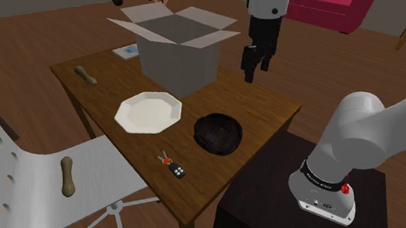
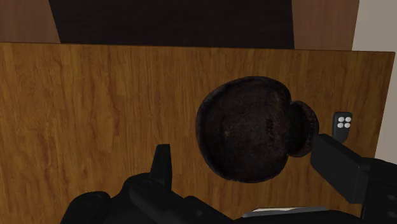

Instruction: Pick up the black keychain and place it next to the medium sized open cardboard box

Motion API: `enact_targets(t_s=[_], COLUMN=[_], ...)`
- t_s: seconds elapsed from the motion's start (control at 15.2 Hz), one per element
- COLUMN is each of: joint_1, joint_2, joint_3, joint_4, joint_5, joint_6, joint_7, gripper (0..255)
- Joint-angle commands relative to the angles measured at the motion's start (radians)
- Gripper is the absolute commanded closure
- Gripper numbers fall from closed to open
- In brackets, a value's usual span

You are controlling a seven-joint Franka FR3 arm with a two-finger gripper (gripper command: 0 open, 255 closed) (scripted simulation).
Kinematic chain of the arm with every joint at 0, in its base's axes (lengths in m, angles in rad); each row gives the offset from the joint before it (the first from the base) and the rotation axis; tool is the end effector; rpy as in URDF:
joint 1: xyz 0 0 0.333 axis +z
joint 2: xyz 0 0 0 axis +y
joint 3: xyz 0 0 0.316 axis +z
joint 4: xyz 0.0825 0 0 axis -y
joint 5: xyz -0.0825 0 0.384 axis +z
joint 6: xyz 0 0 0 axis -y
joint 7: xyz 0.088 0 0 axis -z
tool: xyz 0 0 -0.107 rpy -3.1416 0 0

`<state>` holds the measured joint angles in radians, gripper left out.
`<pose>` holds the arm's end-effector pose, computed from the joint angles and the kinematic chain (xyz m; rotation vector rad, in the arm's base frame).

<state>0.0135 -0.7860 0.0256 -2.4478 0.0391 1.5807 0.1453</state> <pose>0.3033 0.0176 0.5481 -3.1199 0.1818 0.1294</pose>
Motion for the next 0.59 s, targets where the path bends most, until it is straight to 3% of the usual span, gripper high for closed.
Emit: enact_targets(t_s=[0.0,0.53], joint_1=[0.0,0.05], joint_2=[0.0,0.151], joint_3=[0.0,0.136], joint_4=[0.0,-0.065], joint_5=[0.0,0.087], joint_6=[0.0,0.231], joint_7=[0.0,0.139], gripper=[0,0])
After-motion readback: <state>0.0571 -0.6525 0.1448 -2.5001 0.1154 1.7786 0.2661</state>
